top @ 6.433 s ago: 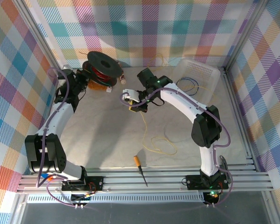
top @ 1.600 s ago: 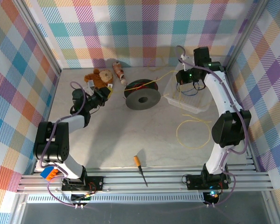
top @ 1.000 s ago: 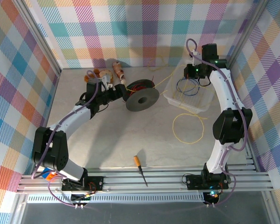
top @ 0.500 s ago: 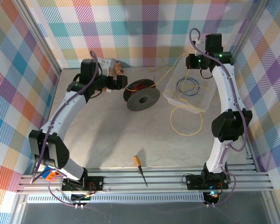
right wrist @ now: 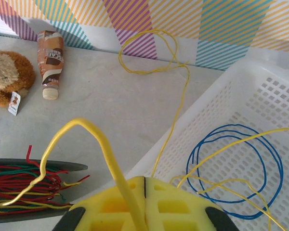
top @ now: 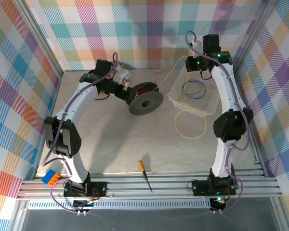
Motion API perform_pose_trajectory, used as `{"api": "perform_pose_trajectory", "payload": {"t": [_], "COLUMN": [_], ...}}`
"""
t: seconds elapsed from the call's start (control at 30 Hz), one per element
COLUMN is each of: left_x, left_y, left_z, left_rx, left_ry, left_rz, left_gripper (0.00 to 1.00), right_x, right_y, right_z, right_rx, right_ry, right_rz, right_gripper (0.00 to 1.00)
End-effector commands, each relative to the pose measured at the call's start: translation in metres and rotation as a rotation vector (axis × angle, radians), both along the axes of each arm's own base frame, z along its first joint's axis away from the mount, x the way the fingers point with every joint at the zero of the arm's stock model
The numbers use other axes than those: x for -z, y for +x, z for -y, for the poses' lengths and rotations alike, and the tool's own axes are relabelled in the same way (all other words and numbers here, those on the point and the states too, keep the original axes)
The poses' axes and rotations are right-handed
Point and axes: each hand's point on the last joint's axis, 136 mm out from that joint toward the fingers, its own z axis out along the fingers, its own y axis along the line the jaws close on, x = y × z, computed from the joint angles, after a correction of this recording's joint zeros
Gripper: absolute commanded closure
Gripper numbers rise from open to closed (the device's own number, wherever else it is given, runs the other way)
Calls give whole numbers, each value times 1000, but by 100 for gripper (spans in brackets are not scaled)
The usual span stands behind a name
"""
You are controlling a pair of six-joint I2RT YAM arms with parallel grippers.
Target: Wrap the cables
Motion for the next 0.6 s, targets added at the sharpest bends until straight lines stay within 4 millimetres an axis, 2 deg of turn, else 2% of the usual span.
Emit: {"api": "perform_pose_trajectory", "payload": {"t": [0.0,0.2,0.37,0.57], "left_x": [-35,-52,-51,-52], "left_y": [-20,-34,-27,-15], "left_z": [5,6,4,-2], "left_rx": [41,65,51,8], "left_ry": [-47,-79,-37,15], "left_rz": [102,142,146,197], "left_gripper": [6,8,12,6], "right_x": [-4,0,3,5], "right_y": [0,1,0,0], "right_z": [-2,-6,-9,-10], "right_rx": [-8,-17,-22,-25], "right_ry": [-16,-13,-17,-15], "right_rz": [8,-1,-7,-13], "right_gripper": [100,100,100,100]}}
